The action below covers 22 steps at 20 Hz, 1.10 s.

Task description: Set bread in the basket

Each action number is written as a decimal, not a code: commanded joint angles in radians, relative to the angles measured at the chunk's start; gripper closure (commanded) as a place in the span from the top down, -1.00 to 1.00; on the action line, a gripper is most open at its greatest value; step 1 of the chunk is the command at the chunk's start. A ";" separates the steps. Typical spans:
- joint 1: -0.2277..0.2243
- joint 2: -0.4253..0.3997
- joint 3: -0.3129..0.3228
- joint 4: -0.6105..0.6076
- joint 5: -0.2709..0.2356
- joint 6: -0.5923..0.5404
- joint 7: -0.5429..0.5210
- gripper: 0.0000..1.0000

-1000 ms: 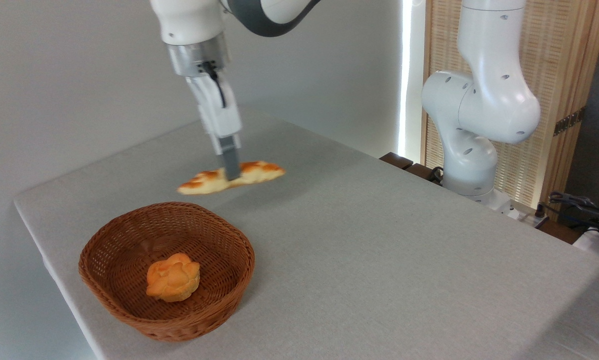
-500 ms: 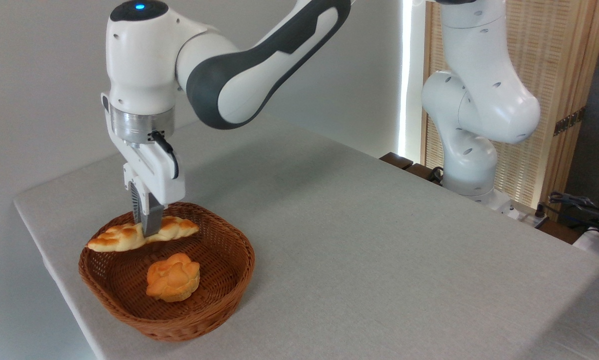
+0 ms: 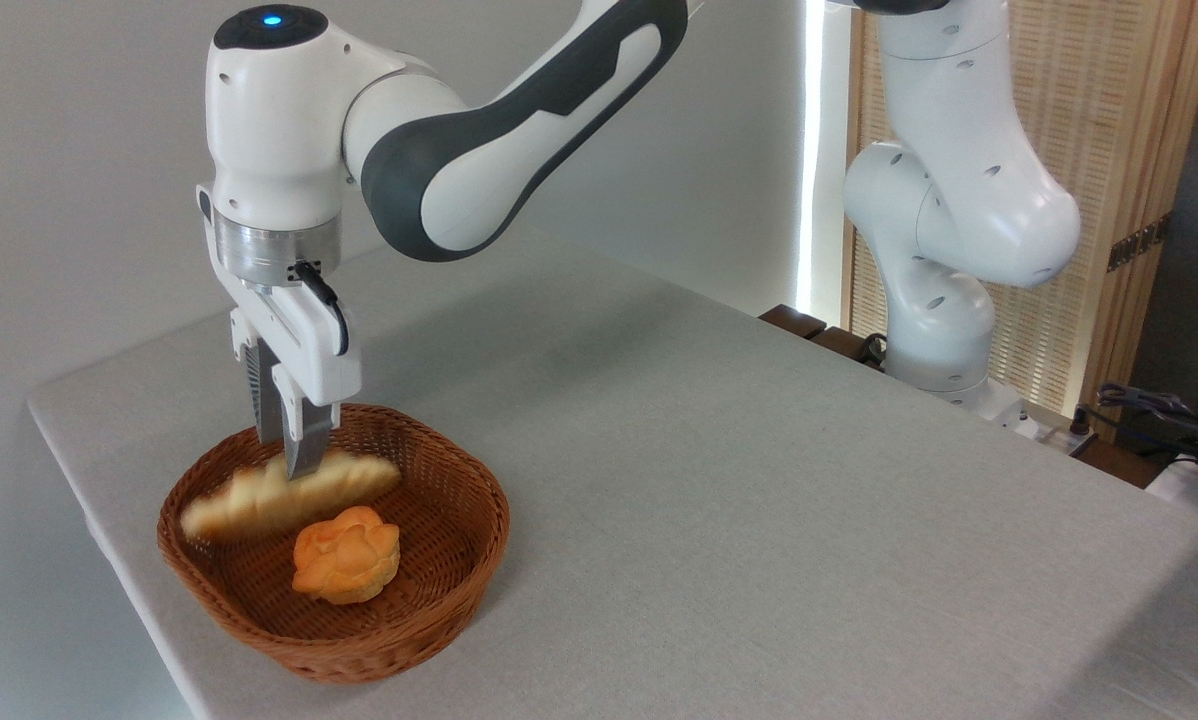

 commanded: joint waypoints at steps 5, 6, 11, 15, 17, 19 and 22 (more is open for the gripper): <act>0.001 -0.027 0.012 0.012 -0.004 -0.057 -0.001 1.00; 0.001 -0.036 0.013 0.014 0.010 -0.073 -0.001 1.00; 0.008 -0.061 0.019 0.061 0.074 -0.197 0.001 1.00; 0.010 -0.068 0.059 0.159 0.126 -0.367 0.004 1.00; 0.010 -0.073 0.088 0.192 0.128 -0.403 0.005 1.00; 0.017 -0.117 0.119 0.192 0.128 -0.423 0.043 1.00; 0.077 -0.174 0.136 0.189 0.128 -0.521 0.139 1.00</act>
